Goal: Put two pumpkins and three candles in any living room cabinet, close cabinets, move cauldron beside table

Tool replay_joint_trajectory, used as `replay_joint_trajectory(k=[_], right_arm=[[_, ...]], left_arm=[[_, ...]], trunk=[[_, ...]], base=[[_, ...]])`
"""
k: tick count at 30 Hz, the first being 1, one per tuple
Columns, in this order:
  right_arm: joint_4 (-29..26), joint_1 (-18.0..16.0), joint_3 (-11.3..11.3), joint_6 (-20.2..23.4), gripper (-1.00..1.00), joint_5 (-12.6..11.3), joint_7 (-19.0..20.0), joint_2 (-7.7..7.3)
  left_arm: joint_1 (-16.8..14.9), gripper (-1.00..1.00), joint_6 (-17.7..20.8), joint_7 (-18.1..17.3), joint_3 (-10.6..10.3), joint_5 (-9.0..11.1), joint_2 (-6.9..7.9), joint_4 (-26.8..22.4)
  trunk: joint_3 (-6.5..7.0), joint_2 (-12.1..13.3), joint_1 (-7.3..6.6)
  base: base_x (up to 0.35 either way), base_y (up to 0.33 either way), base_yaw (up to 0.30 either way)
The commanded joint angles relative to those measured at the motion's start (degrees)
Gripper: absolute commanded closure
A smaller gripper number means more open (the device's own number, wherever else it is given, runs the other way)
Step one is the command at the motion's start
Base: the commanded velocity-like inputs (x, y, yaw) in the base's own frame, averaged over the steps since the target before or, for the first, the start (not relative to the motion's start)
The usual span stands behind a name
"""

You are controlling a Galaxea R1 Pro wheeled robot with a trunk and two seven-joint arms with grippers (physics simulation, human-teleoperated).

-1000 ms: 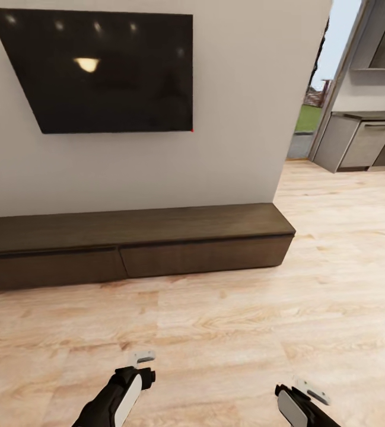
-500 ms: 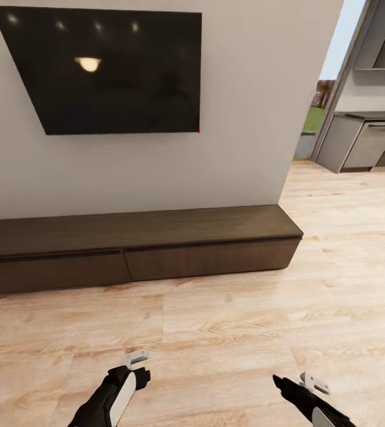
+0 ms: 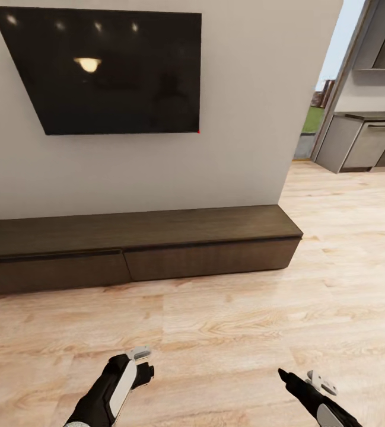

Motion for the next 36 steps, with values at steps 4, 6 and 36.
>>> replay_joint_trajectory(k=[4,6,36], right_arm=[[-0.39,-0.02,-4.83,0.19,-1.0,-0.99,5.49,-0.18],[-0.47,-0.06,-9.15,0.51,-1.0,-1.1,10.57,-0.18],[-6.38,-2.9,-19.2,-2.14,-1.0,-14.31,22.52,10.48]], left_arm=[[0.1,-1.0,8.54,0.42,1.05,5.85,0.23,-7.22],[0.33,-1.0,12.05,0.43,1.32,7.34,0.32,-11.05],[0.42,-1.0,22.24,0.02,-10.72,68.33,32.72,-26.62]], trunk=[[-0.05,-0.02,0.0],[-0.05,-0.02,0.0],[-4.36,-9.65,5.27]], base=[[0.0,0.0,0.0],[0.0,0.0,0.0],[0.0,0.0,0.0]])
